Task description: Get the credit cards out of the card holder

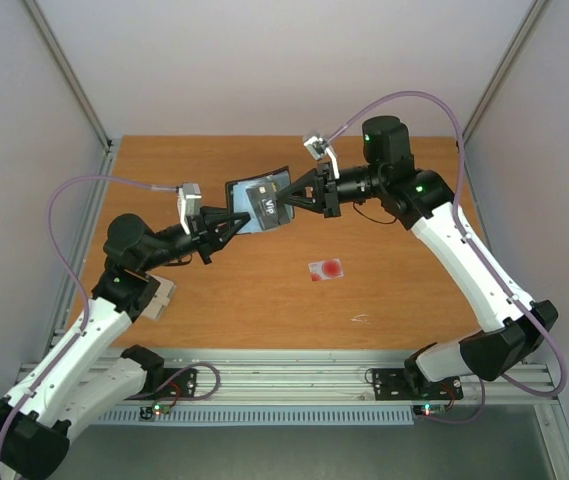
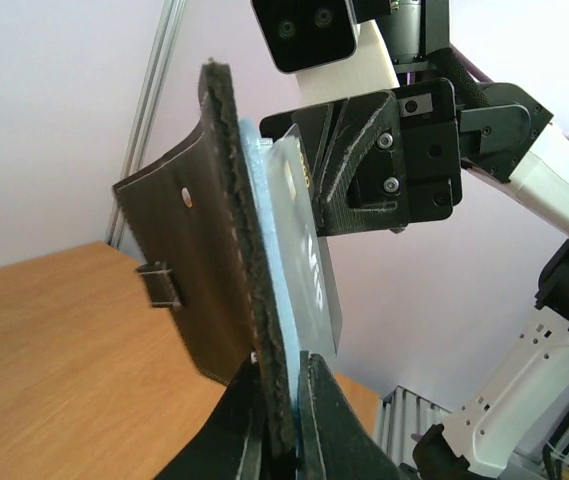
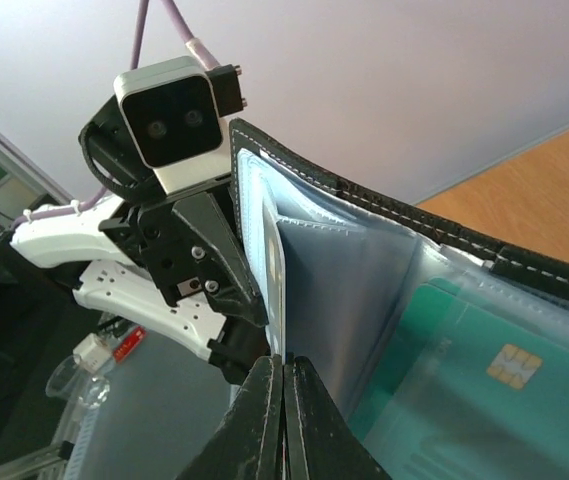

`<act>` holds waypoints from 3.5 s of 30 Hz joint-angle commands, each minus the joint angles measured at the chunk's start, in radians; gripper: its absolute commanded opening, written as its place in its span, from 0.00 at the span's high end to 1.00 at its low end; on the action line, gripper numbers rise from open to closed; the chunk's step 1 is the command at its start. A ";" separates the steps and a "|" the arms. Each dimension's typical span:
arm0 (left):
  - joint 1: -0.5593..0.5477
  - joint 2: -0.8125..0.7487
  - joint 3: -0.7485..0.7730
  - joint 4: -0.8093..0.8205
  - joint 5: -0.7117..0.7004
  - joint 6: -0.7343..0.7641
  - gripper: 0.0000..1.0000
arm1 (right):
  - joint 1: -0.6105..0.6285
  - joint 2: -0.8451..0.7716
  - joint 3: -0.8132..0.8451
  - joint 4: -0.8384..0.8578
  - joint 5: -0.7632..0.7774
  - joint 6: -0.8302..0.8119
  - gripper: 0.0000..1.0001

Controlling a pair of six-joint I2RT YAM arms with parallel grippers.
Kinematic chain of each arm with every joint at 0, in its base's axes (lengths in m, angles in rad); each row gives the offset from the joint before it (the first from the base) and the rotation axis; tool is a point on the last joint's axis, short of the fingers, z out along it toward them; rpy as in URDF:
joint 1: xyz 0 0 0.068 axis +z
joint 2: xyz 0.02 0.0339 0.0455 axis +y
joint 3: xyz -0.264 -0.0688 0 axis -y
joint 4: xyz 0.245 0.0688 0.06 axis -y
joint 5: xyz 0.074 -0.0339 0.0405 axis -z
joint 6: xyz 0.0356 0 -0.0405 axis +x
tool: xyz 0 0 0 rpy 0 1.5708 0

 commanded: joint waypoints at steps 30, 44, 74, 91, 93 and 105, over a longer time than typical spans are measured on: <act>0.087 -0.052 -0.074 -0.202 -0.617 0.143 1.00 | 0.131 0.233 -0.210 -0.832 0.748 -0.903 0.99; 0.088 -0.048 -0.074 -0.206 -0.600 0.136 1.00 | 0.132 0.487 -0.260 -0.639 0.740 -1.068 0.99; 0.091 -0.031 0.009 0.058 -0.031 0.304 1.00 | -0.079 -0.231 -0.476 0.423 0.371 -0.181 0.26; 0.081 -0.061 0.077 0.130 0.203 0.439 1.00 | -0.018 -0.090 -0.312 0.626 0.051 0.134 0.10; 0.080 -0.060 0.076 0.130 0.203 0.439 1.00 | -0.016 -0.083 -0.309 0.626 0.023 0.134 0.16; 0.067 -0.055 0.040 0.020 -0.108 0.318 0.74 | 0.008 -0.093 -0.267 0.509 0.033 0.123 0.99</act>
